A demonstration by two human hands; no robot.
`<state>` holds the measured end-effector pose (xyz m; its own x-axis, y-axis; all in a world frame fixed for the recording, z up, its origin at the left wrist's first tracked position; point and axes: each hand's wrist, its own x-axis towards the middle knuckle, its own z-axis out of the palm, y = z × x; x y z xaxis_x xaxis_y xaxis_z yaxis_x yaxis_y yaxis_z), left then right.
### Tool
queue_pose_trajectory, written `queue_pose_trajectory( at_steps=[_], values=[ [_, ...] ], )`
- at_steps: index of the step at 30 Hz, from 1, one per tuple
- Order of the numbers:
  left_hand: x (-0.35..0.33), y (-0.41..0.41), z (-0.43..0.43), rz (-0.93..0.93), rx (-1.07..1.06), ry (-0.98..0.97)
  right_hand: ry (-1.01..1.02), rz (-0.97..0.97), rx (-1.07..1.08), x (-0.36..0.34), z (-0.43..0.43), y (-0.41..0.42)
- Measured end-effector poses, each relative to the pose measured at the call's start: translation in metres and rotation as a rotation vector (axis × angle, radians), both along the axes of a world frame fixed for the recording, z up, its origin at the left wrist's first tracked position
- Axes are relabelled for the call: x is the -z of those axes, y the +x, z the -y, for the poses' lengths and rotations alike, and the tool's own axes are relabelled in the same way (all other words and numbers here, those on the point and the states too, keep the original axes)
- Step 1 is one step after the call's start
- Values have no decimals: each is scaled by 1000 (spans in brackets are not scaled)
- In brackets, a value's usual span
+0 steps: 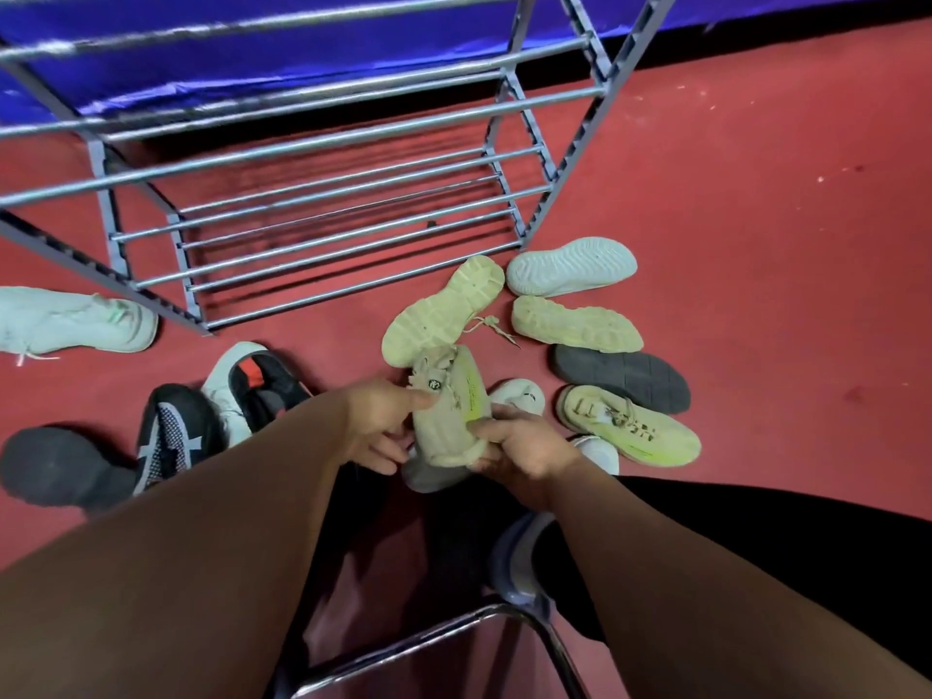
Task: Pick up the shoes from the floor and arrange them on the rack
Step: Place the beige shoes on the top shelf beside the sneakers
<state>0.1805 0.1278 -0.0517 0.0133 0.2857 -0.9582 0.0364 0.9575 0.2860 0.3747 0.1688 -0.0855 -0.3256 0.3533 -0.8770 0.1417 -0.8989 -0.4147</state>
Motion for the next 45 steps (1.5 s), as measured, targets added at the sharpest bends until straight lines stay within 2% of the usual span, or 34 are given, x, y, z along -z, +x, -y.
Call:
queue_pose_trajectory(
  at_steps=[3,7,9,11,13,15,17,21,24,26,30,32,34,36,38,41,45],
  values=[
    [5,4,-2,161,-112,-3,-17,-114,-6,-3,-6,-4],
    [1,4,-13,198,-267,76,-16,-124,-19,-1,-27,-15],
    [3,1,-17,185,-310,95,29,39,-43,3,-43,-11],
    [7,-2,-17,143,-329,70,196,310,-120,10,-61,3],
    [15,-2,-13,75,-321,16,372,608,-421,21,-76,30],
    [22,-2,-9,-9,-295,-14,462,802,-681,35,-80,56],
    [24,-2,-10,-60,-277,-13,428,872,-733,47,-79,74],
    [29,-4,-12,-90,-319,11,393,820,-725,67,-81,82],
    [34,-7,-9,-90,-394,-21,361,886,-661,92,-92,87],
    [37,-10,-7,-98,-434,-55,339,795,-607,97,-94,87],
    [37,-18,-10,-117,-479,-33,296,745,-467,67,-99,75],
    [34,-20,-12,-127,-466,1,283,765,-224,49,-107,75],
    [31,-20,-14,-133,-458,24,281,693,-15,50,-111,82],
    [25,-20,-14,-133,-467,49,258,685,139,43,-111,78],
    [19,-21,-13,-143,-472,69,326,700,220,35,-109,69],
    [9,-28,-11,-161,-486,84,521,765,215,17,-100,47],
    [2,-36,-1,-181,-507,76,636,588,-99,-9,-81,-3]
  ],
)
